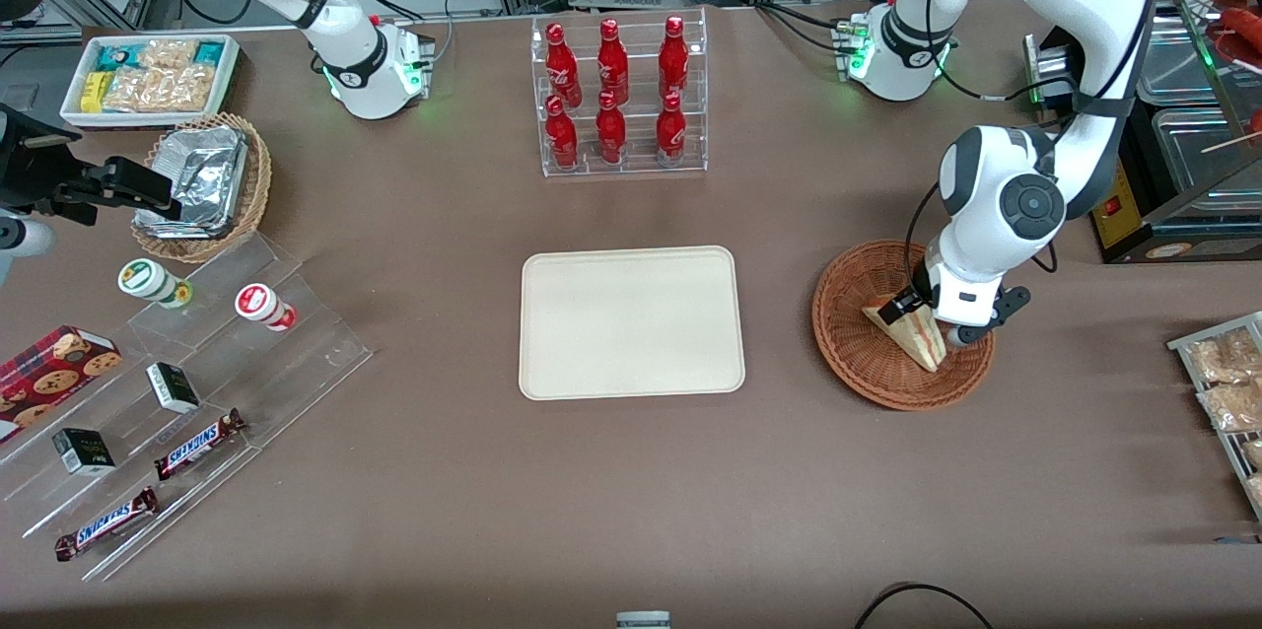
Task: Place sandwich from basket to tray
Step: 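Close the left gripper on the sandwich and lift it, then carry the sandwich with the left gripper over the cream tray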
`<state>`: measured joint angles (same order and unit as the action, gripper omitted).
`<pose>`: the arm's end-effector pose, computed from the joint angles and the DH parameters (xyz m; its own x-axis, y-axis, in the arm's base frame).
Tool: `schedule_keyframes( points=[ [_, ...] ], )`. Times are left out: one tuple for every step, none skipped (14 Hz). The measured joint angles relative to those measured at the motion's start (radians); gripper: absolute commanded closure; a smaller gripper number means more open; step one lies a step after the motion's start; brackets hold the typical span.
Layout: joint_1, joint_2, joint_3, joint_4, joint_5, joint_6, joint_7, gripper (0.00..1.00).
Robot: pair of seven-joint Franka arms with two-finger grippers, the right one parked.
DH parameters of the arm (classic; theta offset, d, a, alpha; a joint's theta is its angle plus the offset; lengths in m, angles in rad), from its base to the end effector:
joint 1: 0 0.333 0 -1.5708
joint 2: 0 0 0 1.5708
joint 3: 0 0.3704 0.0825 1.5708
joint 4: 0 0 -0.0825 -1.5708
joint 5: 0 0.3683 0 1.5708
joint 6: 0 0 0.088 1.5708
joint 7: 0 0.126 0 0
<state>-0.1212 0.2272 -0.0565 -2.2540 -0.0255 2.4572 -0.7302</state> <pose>0.5314 -0.0953 0.3072 0.8394 0.5423 -0.0368 0.5429 -0.8398 0.0051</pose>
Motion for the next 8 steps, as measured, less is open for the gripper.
schedule_keyframes(
  points=[
    [0.0, 0.0, 0.0, 0.002, 0.0, 0.0, 0.001, 1.0],
    [0.0, -0.001, 0.0, 0.008, 0.0, 0.0, 0.001, 1.0],
    [0.0, -0.004, 0.0, 0.018, 0.001, -0.008, 0.002, 1.0],
    [0.0, -0.012, 0.0, 0.033, 0.003, -0.034, 0.004, 1.0],
    [-0.001, -0.027, 0.0, 0.055, 0.008, -0.078, 0.006, 1.0],
    [-0.002, -0.046, -0.001, 0.088, 0.014, -0.143, 0.008, 1.0],
    [-0.003, -0.069, -0.005, 0.13, 0.018, -0.219, 0.01, 1.0],
    [-0.004, -0.09, -0.018, 0.179, 0.019, -0.293, 0.011, 1.0]
  ],
)
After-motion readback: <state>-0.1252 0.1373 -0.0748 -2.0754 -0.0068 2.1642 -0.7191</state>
